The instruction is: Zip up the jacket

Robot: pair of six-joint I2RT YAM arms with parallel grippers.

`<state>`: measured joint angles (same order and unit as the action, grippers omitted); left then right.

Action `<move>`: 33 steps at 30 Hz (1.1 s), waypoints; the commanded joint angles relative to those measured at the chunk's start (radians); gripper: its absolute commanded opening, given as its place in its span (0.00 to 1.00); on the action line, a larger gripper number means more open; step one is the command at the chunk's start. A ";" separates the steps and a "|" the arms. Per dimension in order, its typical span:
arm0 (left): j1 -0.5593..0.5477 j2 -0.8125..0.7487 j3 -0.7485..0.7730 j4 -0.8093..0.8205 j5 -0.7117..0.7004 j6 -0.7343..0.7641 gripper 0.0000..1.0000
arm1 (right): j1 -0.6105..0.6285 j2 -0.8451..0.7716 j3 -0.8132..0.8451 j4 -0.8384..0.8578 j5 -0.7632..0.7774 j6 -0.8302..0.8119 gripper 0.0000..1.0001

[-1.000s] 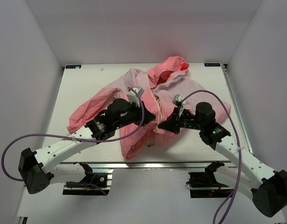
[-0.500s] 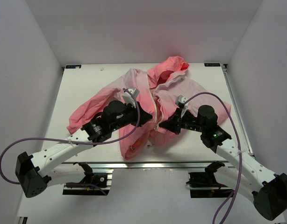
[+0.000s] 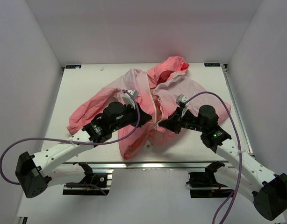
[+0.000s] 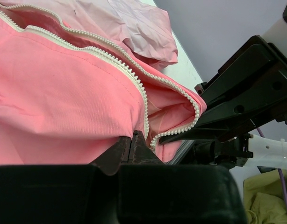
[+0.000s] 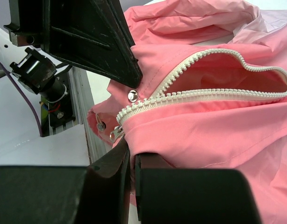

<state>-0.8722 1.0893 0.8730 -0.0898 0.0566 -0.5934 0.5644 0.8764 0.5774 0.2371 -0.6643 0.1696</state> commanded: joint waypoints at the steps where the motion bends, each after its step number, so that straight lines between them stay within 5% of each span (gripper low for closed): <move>1: 0.010 -0.026 -0.008 0.039 0.034 -0.011 0.00 | 0.003 0.001 0.012 0.083 -0.005 0.001 0.00; 33: 0.094 -0.039 -0.069 0.128 0.166 -0.102 0.00 | 0.003 -0.007 -0.044 0.176 0.006 0.019 0.00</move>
<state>-0.7879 1.0740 0.8097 -0.0132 0.1883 -0.6823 0.5644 0.8833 0.5396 0.3202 -0.6365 0.1883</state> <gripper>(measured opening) 0.025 0.039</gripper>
